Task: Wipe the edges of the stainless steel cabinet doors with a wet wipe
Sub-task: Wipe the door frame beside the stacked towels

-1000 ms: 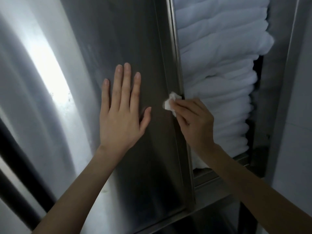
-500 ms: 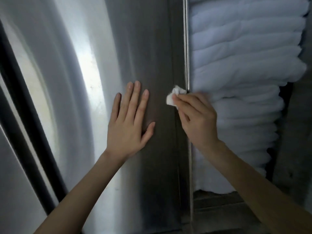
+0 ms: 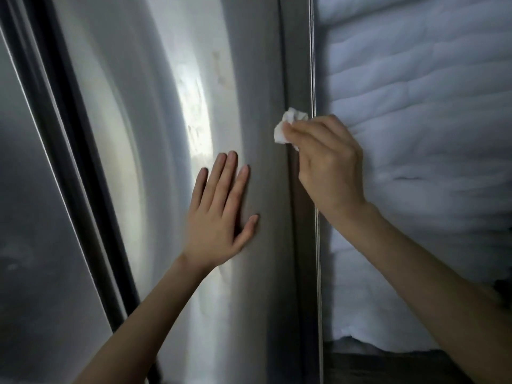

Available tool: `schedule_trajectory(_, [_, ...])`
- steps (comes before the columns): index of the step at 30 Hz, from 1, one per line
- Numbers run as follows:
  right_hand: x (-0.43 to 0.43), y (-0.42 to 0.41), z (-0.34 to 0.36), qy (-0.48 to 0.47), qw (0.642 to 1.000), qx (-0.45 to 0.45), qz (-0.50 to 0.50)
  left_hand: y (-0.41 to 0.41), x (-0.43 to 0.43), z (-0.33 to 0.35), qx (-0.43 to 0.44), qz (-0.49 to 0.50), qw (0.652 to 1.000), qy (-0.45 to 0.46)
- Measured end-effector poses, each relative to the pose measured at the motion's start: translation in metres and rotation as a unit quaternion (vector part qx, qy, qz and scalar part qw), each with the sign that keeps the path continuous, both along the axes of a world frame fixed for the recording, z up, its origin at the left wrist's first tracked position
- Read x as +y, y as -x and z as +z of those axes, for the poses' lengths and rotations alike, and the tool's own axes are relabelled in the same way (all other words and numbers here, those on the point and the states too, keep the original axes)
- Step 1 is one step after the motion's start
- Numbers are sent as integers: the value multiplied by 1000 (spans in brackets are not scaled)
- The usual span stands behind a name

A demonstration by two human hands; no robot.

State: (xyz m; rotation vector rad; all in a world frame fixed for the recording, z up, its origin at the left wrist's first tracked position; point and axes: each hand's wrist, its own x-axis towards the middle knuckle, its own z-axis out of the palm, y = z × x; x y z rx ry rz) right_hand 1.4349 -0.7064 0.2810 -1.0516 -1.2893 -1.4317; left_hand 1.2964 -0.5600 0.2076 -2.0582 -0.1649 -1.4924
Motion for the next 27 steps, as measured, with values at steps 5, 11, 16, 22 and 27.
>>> schedule_trajectory(5, [-17,-2,-106,114,991,-71,-10,8,3,1,7,17,1000,5])
schedule_trajectory(11, [-10,-14,-54,91,983,-161,-15,14,-4,3,13,19,999,25])
schedule_trajectory(16, [-3,-16,-68,57,988,-146,-13,8,-12,-16,-2,17,998,63])
schedule_trajectory(22, [-29,-12,-218,214,965,-152,1,24,-26,-113,34,34,989,140])
schedule_trajectory(27, [-25,-13,-224,230,962,-149,10,24,-48,-164,43,33,976,212])
